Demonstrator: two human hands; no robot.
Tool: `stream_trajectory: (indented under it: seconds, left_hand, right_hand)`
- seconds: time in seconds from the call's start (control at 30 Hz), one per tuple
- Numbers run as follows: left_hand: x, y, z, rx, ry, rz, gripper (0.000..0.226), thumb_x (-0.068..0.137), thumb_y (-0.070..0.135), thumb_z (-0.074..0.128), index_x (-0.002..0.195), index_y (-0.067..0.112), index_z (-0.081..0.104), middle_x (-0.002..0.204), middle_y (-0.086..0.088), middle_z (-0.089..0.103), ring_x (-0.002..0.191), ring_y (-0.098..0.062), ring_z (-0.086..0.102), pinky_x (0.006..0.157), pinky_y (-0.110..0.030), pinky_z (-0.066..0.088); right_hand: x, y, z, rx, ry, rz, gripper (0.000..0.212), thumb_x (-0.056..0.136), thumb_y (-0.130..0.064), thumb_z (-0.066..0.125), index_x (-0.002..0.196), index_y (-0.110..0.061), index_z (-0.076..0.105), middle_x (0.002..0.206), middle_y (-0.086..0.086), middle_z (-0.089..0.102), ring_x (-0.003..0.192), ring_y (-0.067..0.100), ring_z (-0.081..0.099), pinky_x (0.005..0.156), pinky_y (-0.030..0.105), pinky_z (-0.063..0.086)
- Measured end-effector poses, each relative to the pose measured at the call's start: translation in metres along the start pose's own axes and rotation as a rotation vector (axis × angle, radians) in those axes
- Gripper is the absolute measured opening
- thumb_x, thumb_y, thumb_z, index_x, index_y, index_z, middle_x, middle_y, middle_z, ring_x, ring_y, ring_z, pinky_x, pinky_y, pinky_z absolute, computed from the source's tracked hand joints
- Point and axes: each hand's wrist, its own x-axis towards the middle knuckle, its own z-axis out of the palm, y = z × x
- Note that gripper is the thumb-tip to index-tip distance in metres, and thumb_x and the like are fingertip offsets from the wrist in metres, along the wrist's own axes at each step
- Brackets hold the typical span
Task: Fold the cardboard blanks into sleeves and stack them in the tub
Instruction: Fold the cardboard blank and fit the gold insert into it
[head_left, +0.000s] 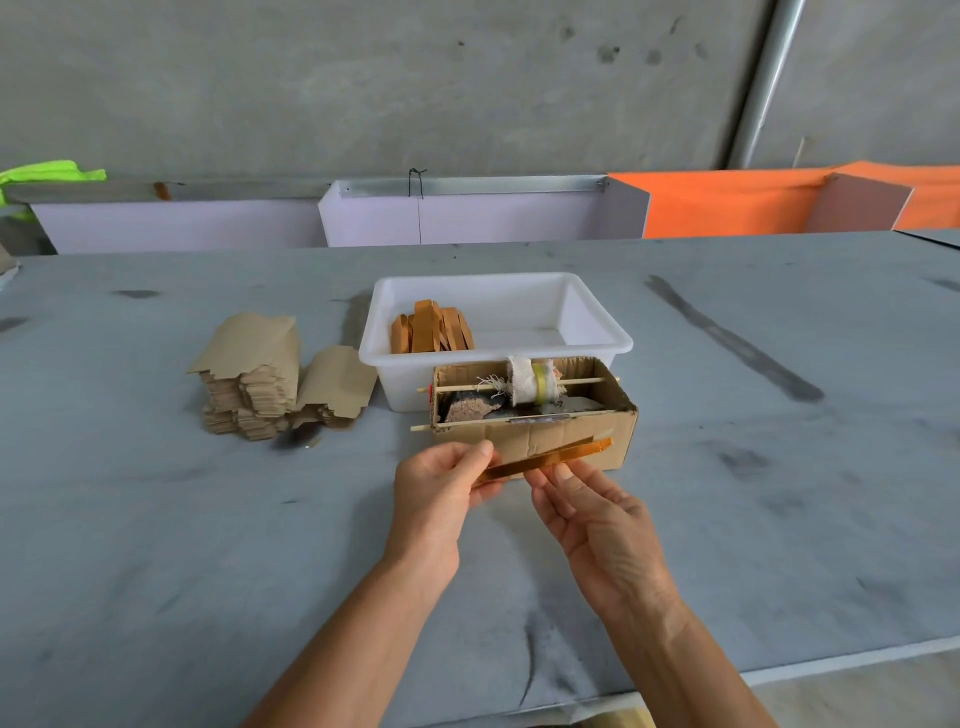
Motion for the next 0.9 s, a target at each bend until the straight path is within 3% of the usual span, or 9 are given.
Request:
stream_trajectory:
  seconds: [0.1,0.2,0.37,0.53,0.73,0.9]
  left_hand:
    - [0.0006,0.0006,-0.0017,0.045,0.019,0.023,0.012,0.079,-0.006,0.068,0.076,0.006,0.068,0.068,-0.004,0.069,0.068,-0.016,0.068,0.060,-0.022,0.056]
    - [0.0015,0.0002,-0.0029,0.074,0.020,0.021,0.024,0.074,-0.010,0.069,0.086,0.011,0.068,0.077,-0.003,0.070,0.071,-0.012,0.067,0.061,-0.021,0.055]
    - [0.0030,-0.0007,-0.0047,0.125,0.025,0.016,0.034,0.069,-0.012,0.073,0.086,0.016,0.066,0.093,-0.003,0.069,0.092,-0.020,0.066,0.082,-0.036,0.055]
    - [0.0029,0.0054,-0.0068,0.209,-0.060,-0.011,0.037,0.066,-0.011,0.076,0.086,0.018,0.065,0.085,-0.005,0.070,0.066,-0.008,0.066,0.049,-0.015,0.049]
    - [0.0003,0.0068,-0.0069,0.380,-0.112,0.099,0.037,0.069,-0.009,0.074,0.081,0.024,0.065,0.074,-0.004,0.065,0.064,-0.014,0.062,0.051,-0.017,0.050]
    - [-0.0021,0.0069,-0.0036,0.424,-0.151,0.139,0.031,0.072,-0.004,0.073,0.082,0.025,0.067,0.076,-0.003,0.066,0.065,-0.010,0.062,0.052,-0.019,0.051]
  right_hand:
    - [-0.0011,0.0041,-0.0007,-0.025,0.001,0.020,0.017,0.070,-0.004,0.066,0.084,-0.002,0.075,0.089,0.015,0.072,0.075,0.020,0.070,0.066,0.024,0.058]
    - [-0.0023,0.0065,-0.0015,-0.046,-0.002,0.024,0.016,0.070,-0.005,0.066,0.082,-0.002,0.076,0.085,0.015,0.072,0.074,0.019,0.069,0.065,0.023,0.057]
    - [-0.0037,0.0079,-0.0010,-0.083,0.016,0.024,0.017,0.072,-0.006,0.066,0.084,-0.003,0.077,0.085,0.015,0.072,0.072,0.018,0.068,0.064,0.022,0.057]
    - [-0.0048,0.0068,-0.0001,-0.108,0.034,0.012,0.014,0.069,-0.007,0.067,0.079,-0.002,0.076,0.081,0.015,0.072,0.067,0.016,0.068,0.058,0.021,0.057]
    - [-0.0068,0.0078,0.0028,-0.231,0.077,-0.014,0.006,0.074,-0.008,0.067,0.072,-0.004,0.070,0.078,0.014,0.072,0.066,0.016,0.069,0.054,0.020,0.054]
    - [-0.0039,0.0090,0.0072,-0.318,0.144,-0.018,0.014,0.086,-0.007,0.062,0.072,-0.008,0.062,0.069,0.006,0.069,0.060,0.009,0.064,0.052,0.019,0.048]
